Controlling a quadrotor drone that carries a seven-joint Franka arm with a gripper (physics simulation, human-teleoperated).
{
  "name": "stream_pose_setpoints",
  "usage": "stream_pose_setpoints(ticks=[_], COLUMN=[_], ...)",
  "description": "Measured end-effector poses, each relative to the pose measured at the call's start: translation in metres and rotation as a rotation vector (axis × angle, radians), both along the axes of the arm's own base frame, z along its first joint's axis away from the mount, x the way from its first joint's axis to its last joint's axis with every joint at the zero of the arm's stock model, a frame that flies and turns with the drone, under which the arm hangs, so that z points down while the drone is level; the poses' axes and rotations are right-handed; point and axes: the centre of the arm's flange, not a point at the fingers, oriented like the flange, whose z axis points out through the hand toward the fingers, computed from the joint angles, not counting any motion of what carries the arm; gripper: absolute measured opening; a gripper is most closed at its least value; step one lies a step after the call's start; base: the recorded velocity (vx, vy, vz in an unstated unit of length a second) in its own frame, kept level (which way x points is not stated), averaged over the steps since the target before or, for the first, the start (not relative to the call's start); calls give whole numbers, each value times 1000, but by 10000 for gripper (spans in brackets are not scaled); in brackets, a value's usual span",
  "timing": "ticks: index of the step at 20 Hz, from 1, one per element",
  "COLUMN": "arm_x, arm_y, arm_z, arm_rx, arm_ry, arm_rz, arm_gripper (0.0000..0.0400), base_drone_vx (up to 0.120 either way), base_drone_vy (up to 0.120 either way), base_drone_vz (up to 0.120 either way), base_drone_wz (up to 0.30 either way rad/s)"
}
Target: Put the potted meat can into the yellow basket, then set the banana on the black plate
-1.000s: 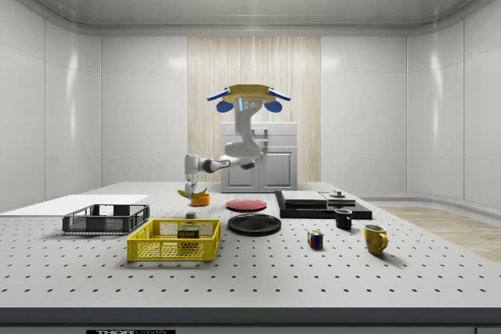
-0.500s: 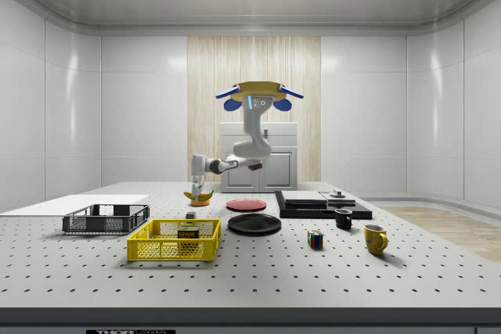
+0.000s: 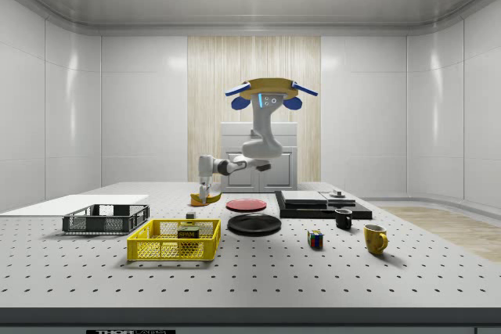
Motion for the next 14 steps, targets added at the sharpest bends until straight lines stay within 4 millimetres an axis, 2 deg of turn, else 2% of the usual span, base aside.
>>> stream_pose_setpoints(ticks=[2,14], arm_x=[0,0], arm_y=[0,0], arm_z=[0,0], arm_rx=[0,0], arm_ry=[0,0], arm_rz=[0,0], arm_gripper=[189,189], base_drone_vx=[-120,-120], base_drone_vy=[80,0], base_drone_vz=[0,0], base_drone_wz=[0,0])
